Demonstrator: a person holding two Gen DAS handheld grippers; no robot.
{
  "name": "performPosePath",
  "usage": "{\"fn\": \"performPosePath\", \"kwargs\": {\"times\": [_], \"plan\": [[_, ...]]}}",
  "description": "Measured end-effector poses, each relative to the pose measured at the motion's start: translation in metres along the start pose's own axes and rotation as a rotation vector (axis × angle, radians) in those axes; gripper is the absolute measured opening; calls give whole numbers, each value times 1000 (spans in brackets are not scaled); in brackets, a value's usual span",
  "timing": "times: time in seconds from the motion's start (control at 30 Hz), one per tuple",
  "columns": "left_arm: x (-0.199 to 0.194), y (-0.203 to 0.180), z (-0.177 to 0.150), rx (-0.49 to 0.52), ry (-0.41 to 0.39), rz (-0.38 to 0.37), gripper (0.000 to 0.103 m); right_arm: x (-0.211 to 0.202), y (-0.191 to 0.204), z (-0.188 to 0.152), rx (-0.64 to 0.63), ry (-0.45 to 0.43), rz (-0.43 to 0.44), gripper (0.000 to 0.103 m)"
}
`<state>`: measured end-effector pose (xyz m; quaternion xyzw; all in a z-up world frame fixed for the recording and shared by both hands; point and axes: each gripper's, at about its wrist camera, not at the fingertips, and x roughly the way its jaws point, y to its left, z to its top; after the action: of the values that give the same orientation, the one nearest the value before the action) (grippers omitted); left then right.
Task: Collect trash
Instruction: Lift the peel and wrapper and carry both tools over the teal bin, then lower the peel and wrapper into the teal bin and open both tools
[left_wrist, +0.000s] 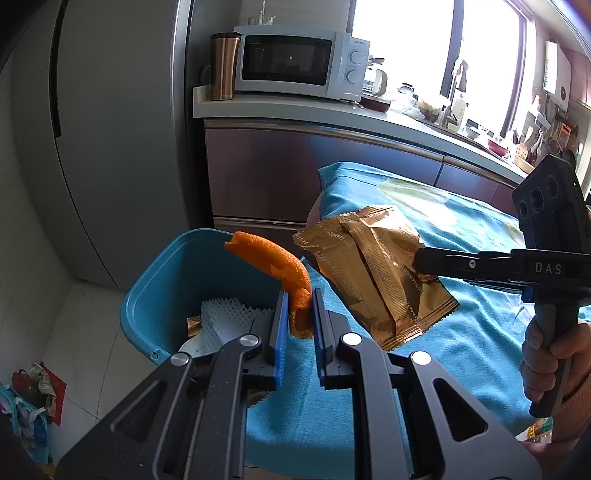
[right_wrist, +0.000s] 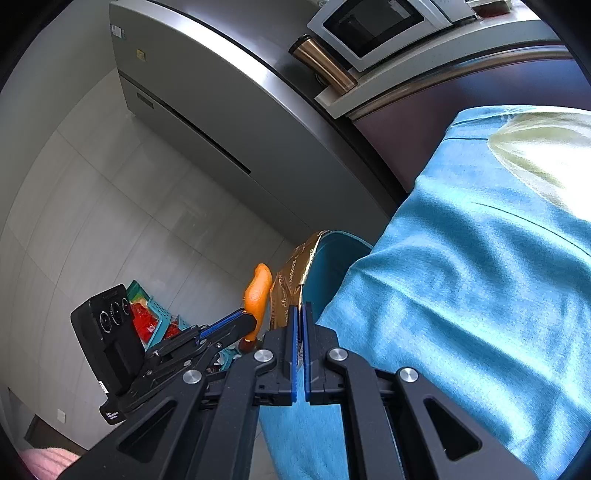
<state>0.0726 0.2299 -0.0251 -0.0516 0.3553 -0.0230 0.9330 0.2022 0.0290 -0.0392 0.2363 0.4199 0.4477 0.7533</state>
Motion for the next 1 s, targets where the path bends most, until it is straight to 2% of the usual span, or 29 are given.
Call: {"fn": "performPosePath", "kwargs": {"times": [1.0], "plan": [[23,26,2,-38,29,52,13,29,3,8,11,41,-4,2]]}}
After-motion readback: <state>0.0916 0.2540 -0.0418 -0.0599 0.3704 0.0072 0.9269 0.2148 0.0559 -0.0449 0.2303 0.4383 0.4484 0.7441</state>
